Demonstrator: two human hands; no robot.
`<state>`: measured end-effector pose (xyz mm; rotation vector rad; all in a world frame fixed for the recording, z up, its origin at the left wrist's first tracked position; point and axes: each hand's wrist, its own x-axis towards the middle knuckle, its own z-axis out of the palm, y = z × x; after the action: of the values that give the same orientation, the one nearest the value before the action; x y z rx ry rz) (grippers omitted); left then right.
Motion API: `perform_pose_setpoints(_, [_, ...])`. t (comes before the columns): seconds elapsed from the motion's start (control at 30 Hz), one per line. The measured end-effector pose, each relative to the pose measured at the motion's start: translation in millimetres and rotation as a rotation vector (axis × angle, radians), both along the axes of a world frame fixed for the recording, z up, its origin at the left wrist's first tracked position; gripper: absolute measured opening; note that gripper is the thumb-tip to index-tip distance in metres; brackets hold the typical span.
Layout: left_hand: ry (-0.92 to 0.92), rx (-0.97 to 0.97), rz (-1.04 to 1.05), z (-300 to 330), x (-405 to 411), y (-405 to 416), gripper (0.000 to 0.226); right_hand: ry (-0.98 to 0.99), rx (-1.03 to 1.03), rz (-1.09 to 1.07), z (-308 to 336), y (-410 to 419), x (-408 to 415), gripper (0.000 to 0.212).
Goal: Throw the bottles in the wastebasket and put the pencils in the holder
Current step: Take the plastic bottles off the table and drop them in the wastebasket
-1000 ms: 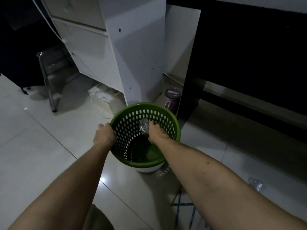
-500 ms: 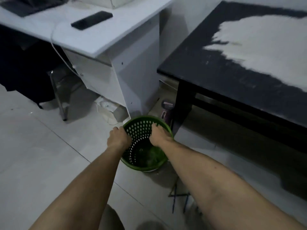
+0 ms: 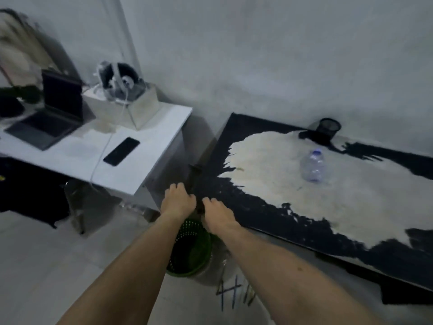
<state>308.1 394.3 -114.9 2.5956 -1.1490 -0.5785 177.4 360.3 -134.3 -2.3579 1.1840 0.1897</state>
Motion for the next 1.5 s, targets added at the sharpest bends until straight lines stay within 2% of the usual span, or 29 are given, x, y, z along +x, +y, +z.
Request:
perform_pose_setpoints(0.13, [0.000,-0.053,-0.137,56.3,-50.5,-58.5,0.046,-0.017,-0.056,-0.153,51.6,-50.9,-60.2,0.037])
perform_pose_setpoints(0.23, [0.007,-0.066,-0.209,64.7,-98.8,-105.9,0.047,0.008,-0.096,-0.241,64.0,-98.1,-116.6,0.039])
perform_pose_setpoints(0.4, [0.042,-0.067,-0.341,48.6,-193.9,-182.5,0.051,0.067,-0.131,-0.372,51.6,-182.5,-218.8,0.037])
perform_pose_setpoints(0.53, [0.101,-0.055,-0.379,25.6,-260.6,-244.3,0.057,0.102,-0.124,-0.447,32.0,-241.9,-282.6,0.043])
perform_pose_setpoints(0.7, [0.147,-0.035,-0.353,0.2,-310.3,-307.9,0.060,0.075,-0.133,-0.470,8.5,-290.7,-309.3,0.044])
perform_pose_setpoints(0.8, [0.235,0.013,-0.278,-13.1,-327.9,-337.7,0.064,0.070,-0.160,-0.487,-4.4,-303.5,-316.3,0.039])
perform_pose_setpoints(0.93, [0.408,0.051,-0.133,-36.5,-338.8,-349.0,0.068,0.087,-0.167,-0.521,-14.8,-305.0,-330.8,0.036])
perform_pose_setpoints(1.13, [0.556,-0.047,0.037,-34.3,-337.5,-335.6,0.035,0.114,-0.143,-0.533,-8.5,-291.5,-336.1,0.036])
perform_pose_setpoints(1.3, [0.647,-0.195,0.133,-13.4,-304.7,-300.0,0.044,0.090,-0.151,-0.524,17.3,-261.8,-304.6,0.036])
perform_pose_setpoints(1.5, [0.640,-0.294,0.142,18.4,-226.1,-221.7,0.039,0.051,-0.134,-0.455,40.9,-196.4,-231.8,0.039])
